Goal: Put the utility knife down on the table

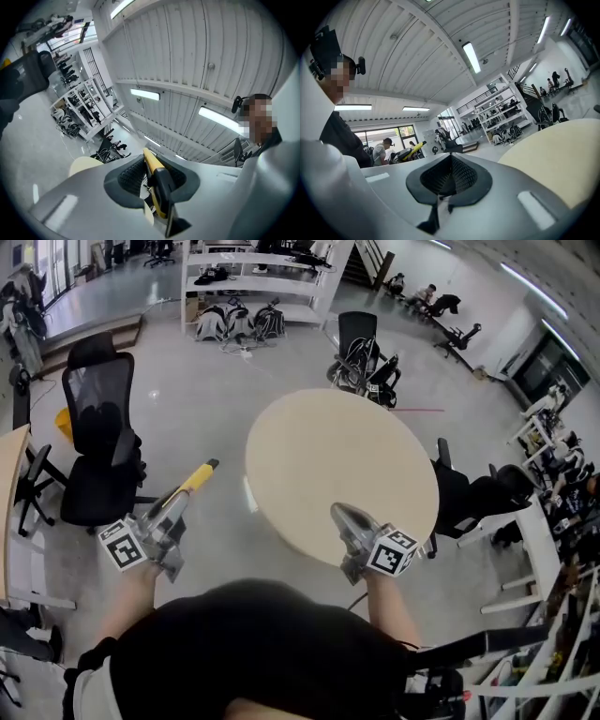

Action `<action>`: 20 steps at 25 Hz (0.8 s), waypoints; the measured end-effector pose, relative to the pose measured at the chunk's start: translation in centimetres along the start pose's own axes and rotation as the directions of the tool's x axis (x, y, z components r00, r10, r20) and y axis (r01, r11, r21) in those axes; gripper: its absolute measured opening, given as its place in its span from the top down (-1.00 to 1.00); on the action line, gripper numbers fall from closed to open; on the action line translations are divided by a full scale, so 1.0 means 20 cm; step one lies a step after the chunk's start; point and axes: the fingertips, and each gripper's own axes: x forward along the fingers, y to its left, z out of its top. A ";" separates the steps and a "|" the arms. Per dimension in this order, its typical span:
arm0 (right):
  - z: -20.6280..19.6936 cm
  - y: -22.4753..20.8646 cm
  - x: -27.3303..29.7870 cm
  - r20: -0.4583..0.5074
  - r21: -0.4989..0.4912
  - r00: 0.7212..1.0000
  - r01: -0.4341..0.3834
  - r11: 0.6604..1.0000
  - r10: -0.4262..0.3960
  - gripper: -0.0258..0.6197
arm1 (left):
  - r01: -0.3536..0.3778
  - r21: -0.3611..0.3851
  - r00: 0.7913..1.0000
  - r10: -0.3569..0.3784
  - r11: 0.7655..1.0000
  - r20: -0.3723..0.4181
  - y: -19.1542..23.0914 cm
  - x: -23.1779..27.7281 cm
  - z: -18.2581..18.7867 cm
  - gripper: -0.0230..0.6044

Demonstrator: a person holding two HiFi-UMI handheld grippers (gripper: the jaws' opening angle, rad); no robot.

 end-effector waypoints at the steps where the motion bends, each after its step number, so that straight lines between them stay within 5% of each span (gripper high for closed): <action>1: 0.00 -0.02 0.00 -0.005 0.002 1.000 0.018 1.000 -0.018 0.87 | 0.013 -0.009 1.000 -0.013 1.000 -0.007 0.03 0.05 0.01 0.69; 6: 0.05 -0.18 -0.07 0.012 0.018 0.996 0.090 0.996 -0.090 0.87 | 0.045 -0.033 0.999 -0.046 0.998 -0.010 0.13 0.24 0.02 0.69; 16: 0.35 -0.49 -0.22 0.057 -0.064 0.997 0.048 0.997 -0.045 0.87 | 0.001 0.027 0.999 -0.002 1.000 0.044 0.12 0.60 0.03 0.69; 20: 0.36 -0.72 -0.28 0.085 -0.009 0.992 0.095 0.995 -0.094 0.87 | 0.018 -0.039 0.998 -0.016 0.999 0.058 0.21 0.75 -0.03 0.69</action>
